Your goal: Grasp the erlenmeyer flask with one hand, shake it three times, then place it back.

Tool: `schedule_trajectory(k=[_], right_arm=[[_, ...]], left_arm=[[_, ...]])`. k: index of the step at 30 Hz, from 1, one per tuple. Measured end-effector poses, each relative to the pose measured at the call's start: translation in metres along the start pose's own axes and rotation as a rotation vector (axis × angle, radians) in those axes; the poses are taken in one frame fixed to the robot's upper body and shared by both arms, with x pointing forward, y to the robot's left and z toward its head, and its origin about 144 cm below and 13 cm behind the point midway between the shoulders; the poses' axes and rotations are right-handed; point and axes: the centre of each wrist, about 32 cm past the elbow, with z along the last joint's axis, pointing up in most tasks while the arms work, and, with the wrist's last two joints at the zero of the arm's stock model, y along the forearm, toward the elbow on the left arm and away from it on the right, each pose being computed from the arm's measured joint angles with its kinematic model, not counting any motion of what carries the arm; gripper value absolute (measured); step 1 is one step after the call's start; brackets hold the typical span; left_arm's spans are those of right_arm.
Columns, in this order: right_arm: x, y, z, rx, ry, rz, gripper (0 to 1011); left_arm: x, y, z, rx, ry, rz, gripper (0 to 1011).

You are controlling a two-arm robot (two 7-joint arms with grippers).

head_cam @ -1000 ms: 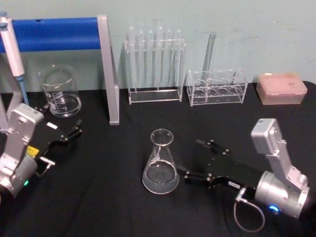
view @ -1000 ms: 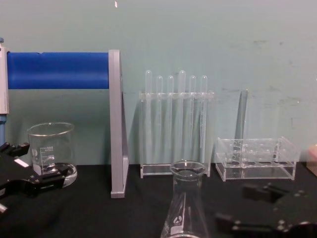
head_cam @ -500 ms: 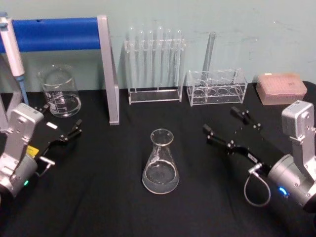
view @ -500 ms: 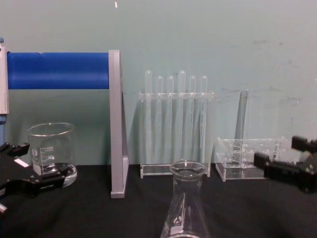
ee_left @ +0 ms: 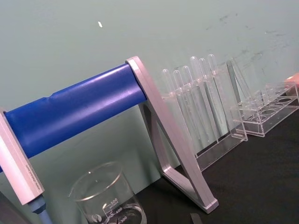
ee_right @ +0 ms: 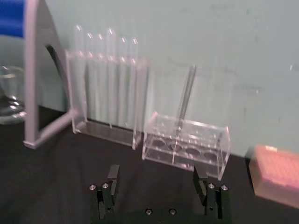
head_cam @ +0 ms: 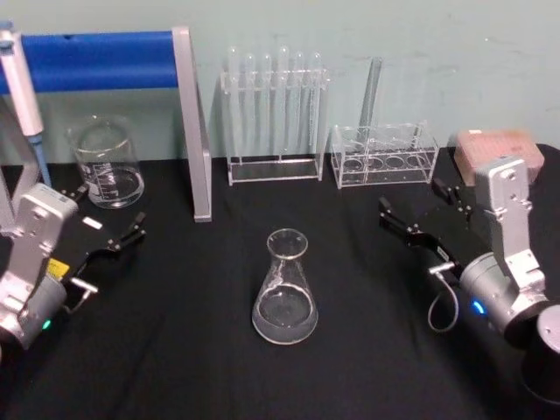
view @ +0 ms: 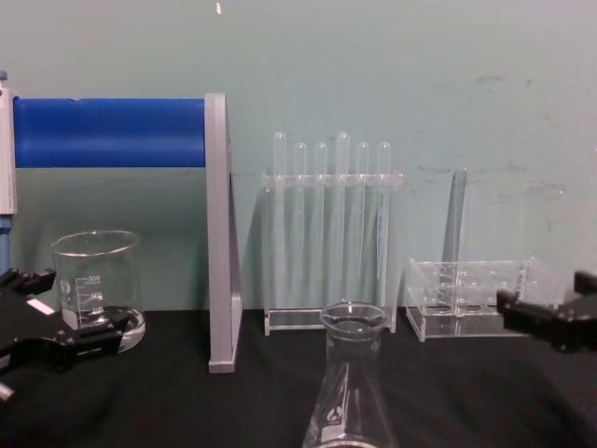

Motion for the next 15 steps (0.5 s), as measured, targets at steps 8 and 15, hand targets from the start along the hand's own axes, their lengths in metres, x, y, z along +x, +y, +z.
schedule_trajectory(k=[8,15], right_arm=[[-0.001,0.019,-0.01,-0.074,0.012,0.006,1000],[-0.002,0.026,-0.013,-0.102,0.023,0.013,1000]], left_arm=[[0.0,0.0,0.0,0.0,0.0,0.0,1001],[0.0,0.0,0.0,0.0,0.0,0.0,1001]])
